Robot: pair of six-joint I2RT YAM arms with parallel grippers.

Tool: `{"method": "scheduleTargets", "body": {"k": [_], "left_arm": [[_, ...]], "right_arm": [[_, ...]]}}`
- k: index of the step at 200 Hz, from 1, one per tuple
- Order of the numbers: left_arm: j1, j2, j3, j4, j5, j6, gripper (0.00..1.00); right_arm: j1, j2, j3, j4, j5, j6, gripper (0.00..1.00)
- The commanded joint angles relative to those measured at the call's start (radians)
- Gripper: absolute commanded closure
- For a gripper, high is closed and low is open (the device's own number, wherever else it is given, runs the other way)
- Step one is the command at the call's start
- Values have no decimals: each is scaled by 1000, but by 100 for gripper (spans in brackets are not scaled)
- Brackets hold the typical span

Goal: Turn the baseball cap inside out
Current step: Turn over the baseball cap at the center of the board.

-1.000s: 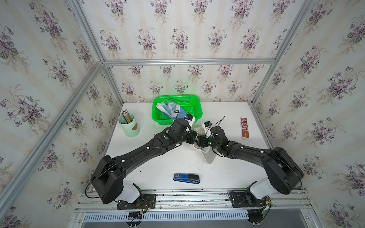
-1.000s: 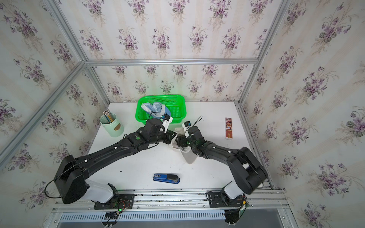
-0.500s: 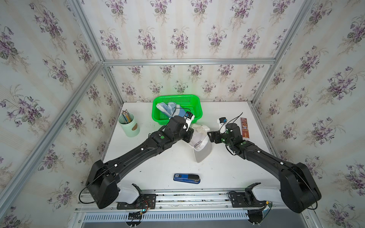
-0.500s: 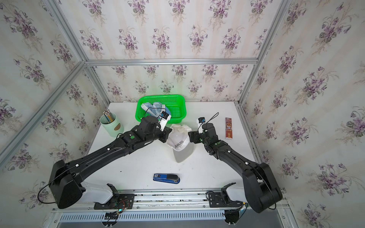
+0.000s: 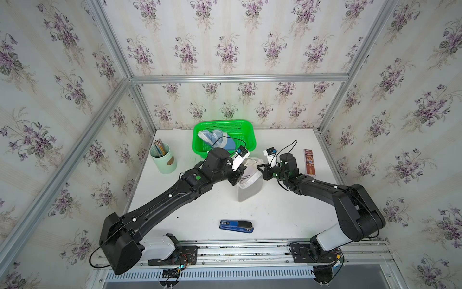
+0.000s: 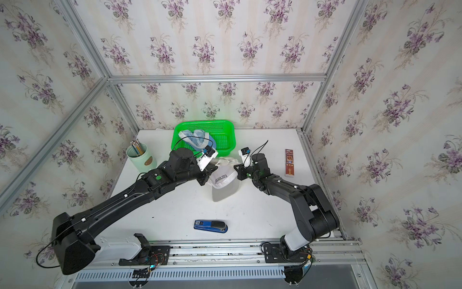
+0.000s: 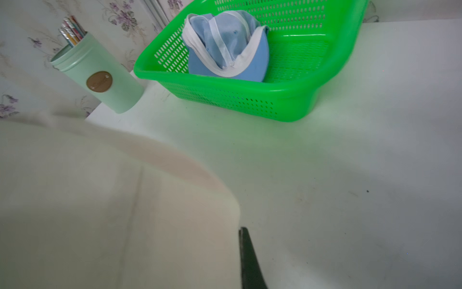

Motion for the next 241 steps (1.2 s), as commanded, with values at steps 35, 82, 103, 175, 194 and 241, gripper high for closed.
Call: {"method": "scheduleTargets", "body": {"k": [35, 82, 103, 175, 194, 241], "left_arm": [[-3, 35, -101, 302, -517, -166, 100], [-19, 195, -25, 379, -598, -244, 54], [-18, 171, 1, 303, -633, -273, 32], [60, -1, -6, 9, -623, -384, 29], [78, -10, -11, -38, -618, -410, 29], [183, 45, 41, -258, -464, -556, 29]], "right_arm": [[244, -250, 24, -147, 537, 93, 100], [428, -169, 53, -207, 1289, -15, 100], [428, -154, 8, -73, 1459, -123, 100], [502, -170, -3, 267, 1575, -605, 100], [586, -93, -6, 166, 1572, -560, 100], [726, 78, -72, 68, 1542, -409, 100]]}}
